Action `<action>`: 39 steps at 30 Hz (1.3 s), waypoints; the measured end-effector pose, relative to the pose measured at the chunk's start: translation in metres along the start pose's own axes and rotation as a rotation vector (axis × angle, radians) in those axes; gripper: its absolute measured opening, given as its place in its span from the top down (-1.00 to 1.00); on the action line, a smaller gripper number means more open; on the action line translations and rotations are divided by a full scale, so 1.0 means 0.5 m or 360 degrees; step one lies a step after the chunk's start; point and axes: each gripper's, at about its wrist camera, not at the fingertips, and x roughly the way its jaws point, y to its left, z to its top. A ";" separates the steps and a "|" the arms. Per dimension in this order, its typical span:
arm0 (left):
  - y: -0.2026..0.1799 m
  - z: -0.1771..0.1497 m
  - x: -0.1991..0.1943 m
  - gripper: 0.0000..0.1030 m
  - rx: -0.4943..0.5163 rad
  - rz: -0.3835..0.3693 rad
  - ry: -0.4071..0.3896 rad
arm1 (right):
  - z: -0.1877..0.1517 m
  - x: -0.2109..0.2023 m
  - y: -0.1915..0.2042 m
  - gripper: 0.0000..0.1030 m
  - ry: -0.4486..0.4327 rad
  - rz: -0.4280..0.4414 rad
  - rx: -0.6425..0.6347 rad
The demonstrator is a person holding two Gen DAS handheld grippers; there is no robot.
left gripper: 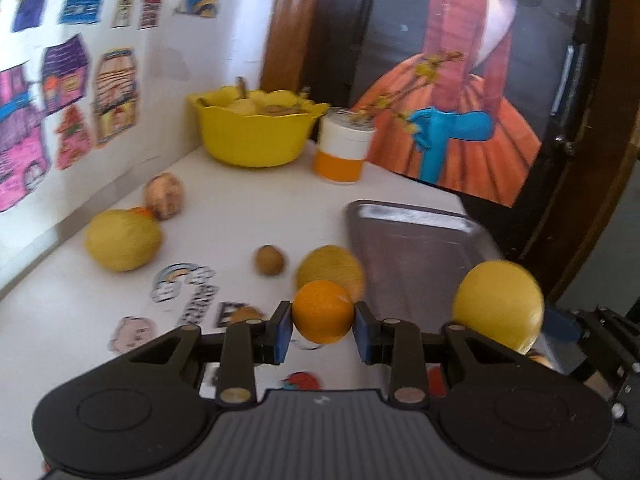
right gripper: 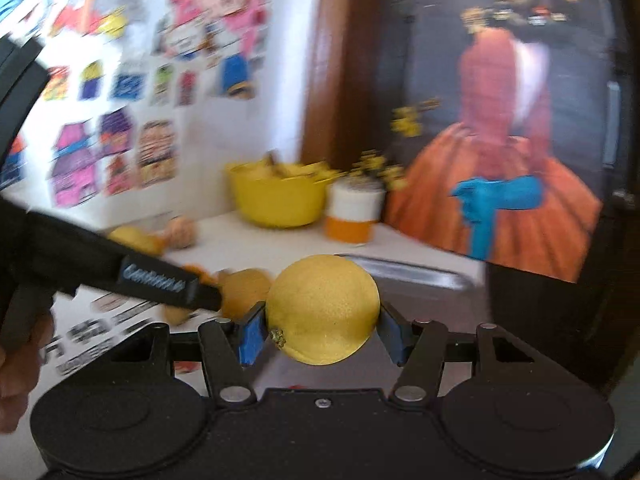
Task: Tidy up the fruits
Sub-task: 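Carry the orange with the left tool into the tray while the right tool releases the lemon there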
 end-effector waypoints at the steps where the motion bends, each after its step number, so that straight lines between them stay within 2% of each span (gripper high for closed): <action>1: -0.011 0.000 0.006 0.32 0.0010 -0.0018 -0.0006 | -0.002 -0.001 -0.012 -0.17 0.0000 -0.0036 0.0022; 4: -0.037 -0.001 0.024 0.31 0.0031 -0.0050 -0.0008 | -0.012 0.008 -0.047 -0.17 0.0036 -0.0138 0.0095; 7: -0.059 -0.003 0.042 0.31 0.0037 -0.0074 0.0015 | -0.024 0.022 -0.070 -0.17 0.0100 -0.0177 0.0140; 15: -0.100 -0.013 0.081 0.31 0.0113 -0.0085 0.0084 | -0.040 0.046 -0.086 -0.17 0.0183 -0.0152 0.0212; 19: -0.099 -0.014 0.099 0.31 0.0090 -0.0057 0.0153 | -0.042 0.050 -0.087 -0.17 0.0204 -0.0135 0.0229; 27: -0.095 -0.008 0.105 0.31 0.0084 -0.0046 0.0174 | -0.045 0.060 -0.087 -0.18 0.0247 -0.0106 0.0249; 30: -0.084 -0.003 0.098 0.22 -0.0006 -0.0082 0.0179 | -0.039 0.049 -0.084 -0.19 0.0177 -0.0113 0.0230; 35: -0.073 0.001 0.080 0.15 -0.0069 -0.0115 0.0147 | -0.028 0.031 -0.082 -0.45 0.0120 -0.0133 0.0213; 37: -0.066 0.005 0.065 0.05 -0.0110 -0.0137 0.0116 | -0.024 0.018 -0.085 -0.61 0.0096 -0.0154 0.0216; 39: -0.059 0.010 0.045 -0.32 -0.0144 -0.0143 0.0070 | -0.016 0.003 -0.088 -0.75 0.0074 -0.0172 0.0210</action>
